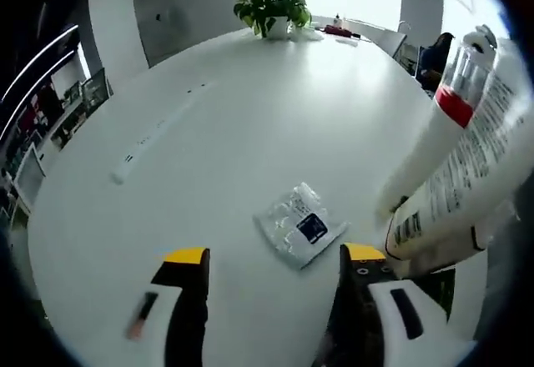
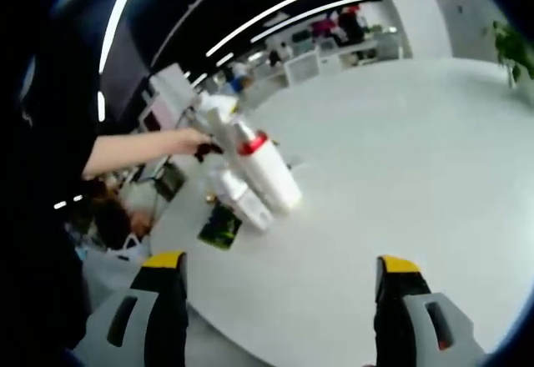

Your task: Arrange the skincare products in the storage area until every visible bottle or jar stands upright without overlapping.

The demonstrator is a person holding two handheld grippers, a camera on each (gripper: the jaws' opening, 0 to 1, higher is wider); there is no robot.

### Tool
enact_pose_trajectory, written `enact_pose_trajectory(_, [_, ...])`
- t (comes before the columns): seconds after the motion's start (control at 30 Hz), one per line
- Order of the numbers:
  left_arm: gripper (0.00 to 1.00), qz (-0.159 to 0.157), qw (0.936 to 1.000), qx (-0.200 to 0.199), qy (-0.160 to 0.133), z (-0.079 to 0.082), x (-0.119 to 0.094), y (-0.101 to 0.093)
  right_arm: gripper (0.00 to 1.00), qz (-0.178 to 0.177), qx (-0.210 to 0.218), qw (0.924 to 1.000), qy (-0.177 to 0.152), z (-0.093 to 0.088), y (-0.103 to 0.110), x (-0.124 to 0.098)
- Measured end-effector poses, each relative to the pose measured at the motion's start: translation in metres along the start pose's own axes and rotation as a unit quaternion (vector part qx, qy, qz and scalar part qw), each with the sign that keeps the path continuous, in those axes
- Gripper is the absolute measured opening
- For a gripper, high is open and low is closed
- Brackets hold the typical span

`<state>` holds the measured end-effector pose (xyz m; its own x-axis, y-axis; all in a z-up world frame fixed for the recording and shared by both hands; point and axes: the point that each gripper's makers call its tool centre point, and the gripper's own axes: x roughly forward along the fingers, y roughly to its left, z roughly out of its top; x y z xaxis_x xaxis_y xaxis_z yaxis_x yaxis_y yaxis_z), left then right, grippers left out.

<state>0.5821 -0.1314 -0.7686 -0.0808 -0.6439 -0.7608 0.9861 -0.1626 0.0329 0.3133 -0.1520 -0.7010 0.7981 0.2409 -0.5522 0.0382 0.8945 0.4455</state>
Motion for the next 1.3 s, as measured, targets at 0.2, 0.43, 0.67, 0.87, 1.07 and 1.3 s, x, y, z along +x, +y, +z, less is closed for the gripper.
enact_pose_trajectory(0.2, [0.62,-0.044,0.9981,0.044,0.002,0.01,0.011,-0.006,0.97,-0.002,0.004,1.0,0.002,-0.002,-0.005,0.001])
enact_pose_trajectory(0.43, [0.6,-0.083,0.9932,0.081,0.013,0.014,0.019,-0.014,0.97,-0.006,0.008,1.0,0.002,-0.003,-0.007,-0.001])
enact_pose_trajectory(0.67, [0.54,-0.087,0.9921,0.086,0.026,0.014,0.027,-0.015,0.97,-0.007,0.01,0.9999,0.002,-0.004,-0.007,0.0])
enact_pose_trajectory(0.87, [0.5,-0.088,0.9895,0.108,0.037,0.01,0.03,-0.019,0.96,-0.008,0.014,0.9999,0.0,-0.004,-0.008,0.001])
enact_pose_trajectory(1.07, [0.49,-0.088,0.9891,0.11,0.042,0.01,0.03,-0.02,0.96,-0.008,0.014,0.9999,0.001,-0.004,-0.008,0.001])
enact_pose_trajectory(1.3, [0.42,-0.082,0.9911,0.095,0.044,0.011,0.03,-0.016,0.96,-0.008,0.013,0.9999,0.001,-0.004,-0.008,0.001])
